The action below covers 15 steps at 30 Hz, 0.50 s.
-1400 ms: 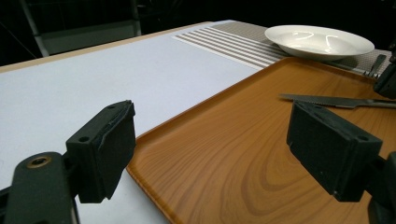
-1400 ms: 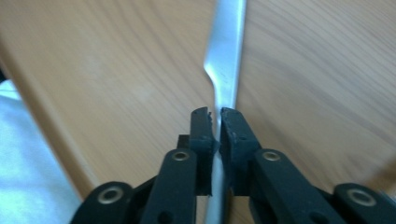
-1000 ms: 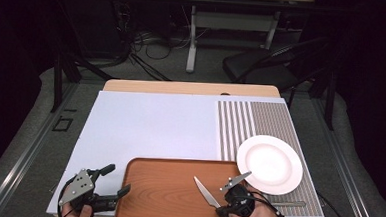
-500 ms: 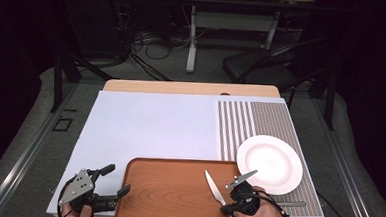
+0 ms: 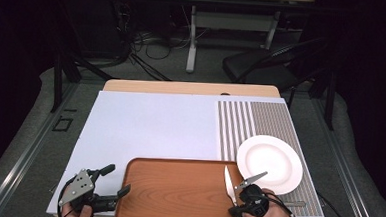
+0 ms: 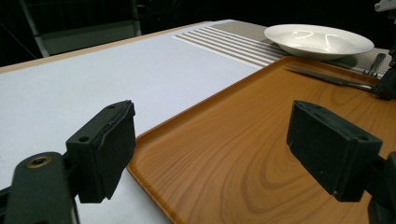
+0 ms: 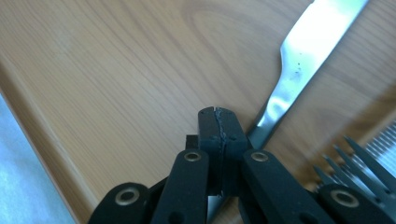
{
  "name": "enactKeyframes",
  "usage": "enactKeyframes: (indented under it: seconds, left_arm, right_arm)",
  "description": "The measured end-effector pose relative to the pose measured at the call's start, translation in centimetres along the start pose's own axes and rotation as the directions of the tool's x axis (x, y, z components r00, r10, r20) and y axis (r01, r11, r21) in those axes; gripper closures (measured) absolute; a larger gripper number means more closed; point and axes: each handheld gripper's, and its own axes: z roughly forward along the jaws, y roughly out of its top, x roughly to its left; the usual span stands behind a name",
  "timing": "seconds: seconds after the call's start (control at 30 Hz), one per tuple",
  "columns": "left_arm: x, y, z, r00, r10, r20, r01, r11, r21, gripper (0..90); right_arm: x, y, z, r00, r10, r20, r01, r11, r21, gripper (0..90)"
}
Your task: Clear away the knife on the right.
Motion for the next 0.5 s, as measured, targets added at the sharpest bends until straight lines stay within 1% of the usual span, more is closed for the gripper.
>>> enactKeyframes:
  seconds: [0.1, 0.2, 0.3, 0.33, 0.5]
  left_arm:
    - [-0.02, 0.01, 0.0, 1.0, 0.001, 0.0, -0.001, 1.0, 0.0, 16.0]
    - [-0.02, 0.01, -0.01, 1.0, 0.001, 0.0, -0.001, 1.0, 0.0, 16.0]
    - [-0.03, 0.0, 0.0, 1.0, 0.001, -0.002, -0.001, 1.0, -0.003, 16.0]
    - [-0.02, 0.01, -0.02, 1.0, 0.001, -0.001, -0.001, 1.0, 0.0, 16.0]
    - [0.0, 0.01, 0.01, 1.0, 0.002, -0.001, -0.002, 1.0, 0.001, 16.0]
  right_arm:
    - [-0.26, -0.21, -0.27, 0.9999, 0.013, 0.006, -0.013, 1.0, 0.006, 90.0]
    - [-0.46, -0.4, -0.38, 0.9997, 0.023, 0.009, -0.023, 1.0, 0.0, 90.0]
    - [-0.67, -0.54, -0.44, 0.9996, 0.027, 0.008, -0.027, 1.0, -0.006, 90.0]
    - [-0.69, -0.56, -0.5, 0.9994, 0.035, 0.003, -0.035, 0.999, -0.002, 90.0]
    - [-0.78, -0.59, -0.54, 0.9994, 0.034, 0.005, -0.034, 0.999, 0.0, 90.0]
